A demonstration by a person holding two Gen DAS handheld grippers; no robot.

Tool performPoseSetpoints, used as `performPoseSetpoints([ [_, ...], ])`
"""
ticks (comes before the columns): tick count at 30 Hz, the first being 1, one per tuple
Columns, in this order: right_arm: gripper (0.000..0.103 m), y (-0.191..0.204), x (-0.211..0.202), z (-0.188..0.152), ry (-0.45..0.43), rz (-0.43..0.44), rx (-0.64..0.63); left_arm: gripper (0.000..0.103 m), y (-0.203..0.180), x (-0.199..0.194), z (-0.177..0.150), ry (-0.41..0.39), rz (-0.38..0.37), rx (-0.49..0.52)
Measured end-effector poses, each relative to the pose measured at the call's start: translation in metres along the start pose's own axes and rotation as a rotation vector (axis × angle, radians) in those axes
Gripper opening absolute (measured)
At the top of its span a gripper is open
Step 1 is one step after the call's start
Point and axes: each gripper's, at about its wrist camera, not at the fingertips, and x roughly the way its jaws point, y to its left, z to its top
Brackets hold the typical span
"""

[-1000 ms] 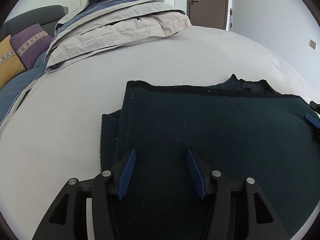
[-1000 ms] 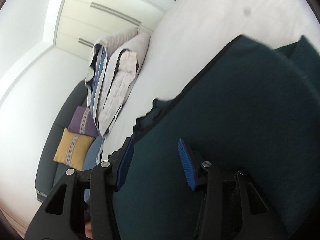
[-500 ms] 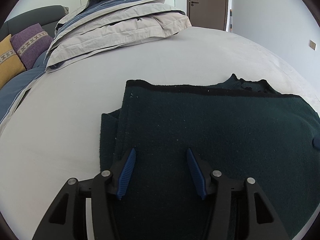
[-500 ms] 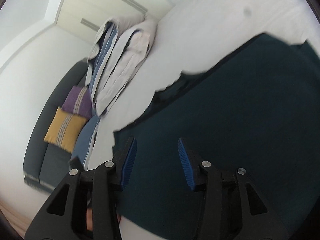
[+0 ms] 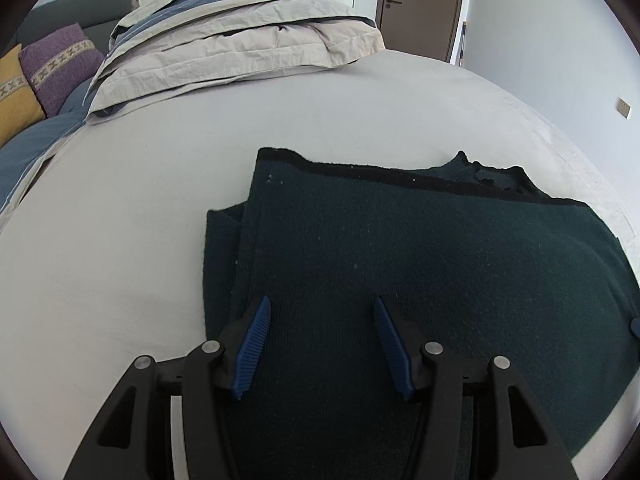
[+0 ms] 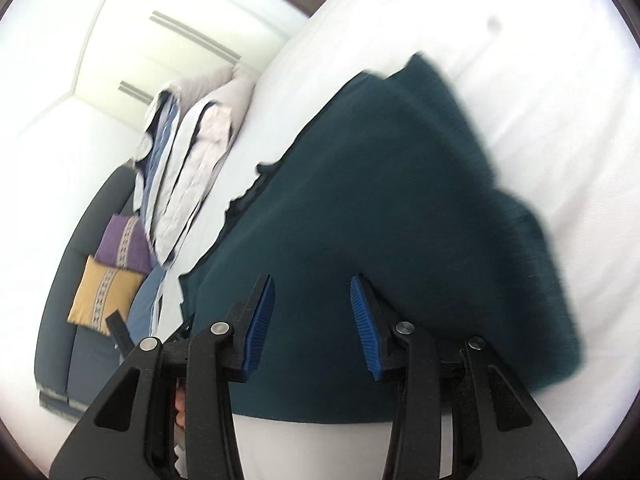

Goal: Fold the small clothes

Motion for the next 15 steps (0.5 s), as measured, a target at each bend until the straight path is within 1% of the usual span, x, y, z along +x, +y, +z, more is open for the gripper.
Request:
performPoseSetpoints([
  [1,0.04,-0.003,-0.011,0.001,-0.023,-0.02,0.016,0.057,0.0,-0.009,-0.003,0.011,-0.01,-0.022],
  [2,0.042,0.0,-0.019,0.0,-0.038,-0.027,0.02,0.057,-0.001,-0.021,-0.006,0.015,-0.043,-0.036],
  [4,0.042,0.014,-0.023,-0.008,-0.035,0.013,-0.003,0.059,-0.011,-0.044,-0.017,0.008,-0.12,-0.047],
  [6,0.042,0.031,-0.013,-0.02,0.046,0.086,-0.023,0.061,-0.03,-0.054,-0.028,0.023,-0.161,-0.014],
  [7,0.042,0.041,-0.006,-0.028,0.099,0.118,-0.044,0.061,-0.039,-0.053,-0.033,0.038,-0.165,0.011],
  [9,0.042,0.063,0.017,-0.05,0.196,0.16,-0.107,0.061,-0.051,-0.046,-0.047,0.064,-0.133,0.06],
  [11,0.042,0.073,0.041,-0.064,0.278,0.177,-0.13,0.061,-0.048,-0.046,-0.056,0.05,-0.117,0.075],
  [12,0.04,0.069,0.049,-0.068,0.292,0.154,-0.118,0.061,-0.042,-0.048,-0.059,0.05,-0.118,0.067],
  [13,0.037,0.061,0.053,-0.068,0.286,0.138,-0.1,0.061,-0.034,-0.05,-0.059,0.052,-0.118,0.055],
  [15,0.037,0.039,0.042,-0.063,0.236,0.171,-0.035,0.061,-0.017,-0.054,-0.062,0.049,-0.123,0.028],
])
